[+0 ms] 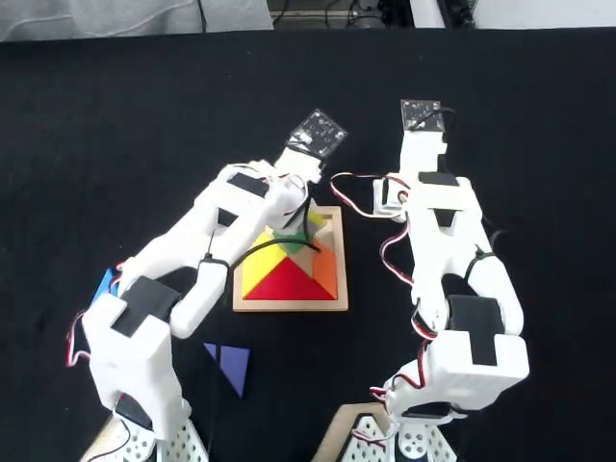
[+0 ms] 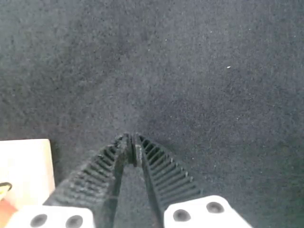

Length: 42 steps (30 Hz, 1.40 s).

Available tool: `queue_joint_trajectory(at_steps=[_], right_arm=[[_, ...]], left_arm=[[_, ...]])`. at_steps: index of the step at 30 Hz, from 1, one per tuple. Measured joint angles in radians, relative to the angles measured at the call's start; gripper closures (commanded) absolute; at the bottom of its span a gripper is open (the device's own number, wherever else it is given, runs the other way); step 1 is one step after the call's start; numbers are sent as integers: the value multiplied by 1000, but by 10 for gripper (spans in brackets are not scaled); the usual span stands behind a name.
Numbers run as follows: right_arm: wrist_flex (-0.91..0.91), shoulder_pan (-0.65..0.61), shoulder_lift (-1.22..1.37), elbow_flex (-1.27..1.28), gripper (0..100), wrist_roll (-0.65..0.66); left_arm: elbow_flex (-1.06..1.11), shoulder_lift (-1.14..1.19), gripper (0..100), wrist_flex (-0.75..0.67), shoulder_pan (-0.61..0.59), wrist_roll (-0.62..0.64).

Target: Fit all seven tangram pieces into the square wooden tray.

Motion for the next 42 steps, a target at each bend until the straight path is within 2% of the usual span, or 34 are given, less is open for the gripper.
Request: queue_joint_trajectory(at_steps=[6, 12, 15, 20, 24, 31, 38, 42], right_arm=[[0, 0, 0, 0, 987, 0], [0, 0, 0, 0, 987, 0], [0, 0, 0, 0, 987, 0], [0, 0, 0, 0, 987, 0], [0, 0, 0, 0, 987, 0], [0, 0, 0, 0, 987, 0], [0, 0, 0, 0, 987, 0], [0, 0, 0, 0, 987, 0]], left_arm=[[-21, 20, 683, 46, -3, 0], [-120, -41, 683, 215, -6, 9], [-146, -157, 683, 307, -60, 9], [-137, -391, 683, 450, -270, 9], [-55, -525, 683, 502, -471, -8], [43, -598, 683, 643, -730, -250], [180, -598, 683, 652, -1011, -574], [233, -603, 683, 655, -1108, -629]])
